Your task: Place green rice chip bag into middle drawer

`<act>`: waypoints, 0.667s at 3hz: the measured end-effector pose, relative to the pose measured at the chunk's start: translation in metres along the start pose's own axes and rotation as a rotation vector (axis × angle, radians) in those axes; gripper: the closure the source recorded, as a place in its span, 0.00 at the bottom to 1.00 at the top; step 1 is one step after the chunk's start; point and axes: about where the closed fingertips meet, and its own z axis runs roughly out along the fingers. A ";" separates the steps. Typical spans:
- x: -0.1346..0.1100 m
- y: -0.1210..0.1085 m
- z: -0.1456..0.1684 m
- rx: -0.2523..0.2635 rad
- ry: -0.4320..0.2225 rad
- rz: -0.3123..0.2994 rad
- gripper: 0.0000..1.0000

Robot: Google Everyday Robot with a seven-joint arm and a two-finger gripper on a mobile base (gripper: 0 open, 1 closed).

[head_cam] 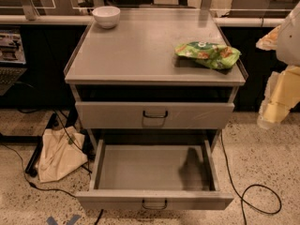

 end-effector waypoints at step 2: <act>0.001 -0.003 -0.002 0.016 -0.011 0.025 0.00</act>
Offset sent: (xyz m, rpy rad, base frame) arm 0.0089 -0.0100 0.0040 0.0605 -0.0428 -0.1027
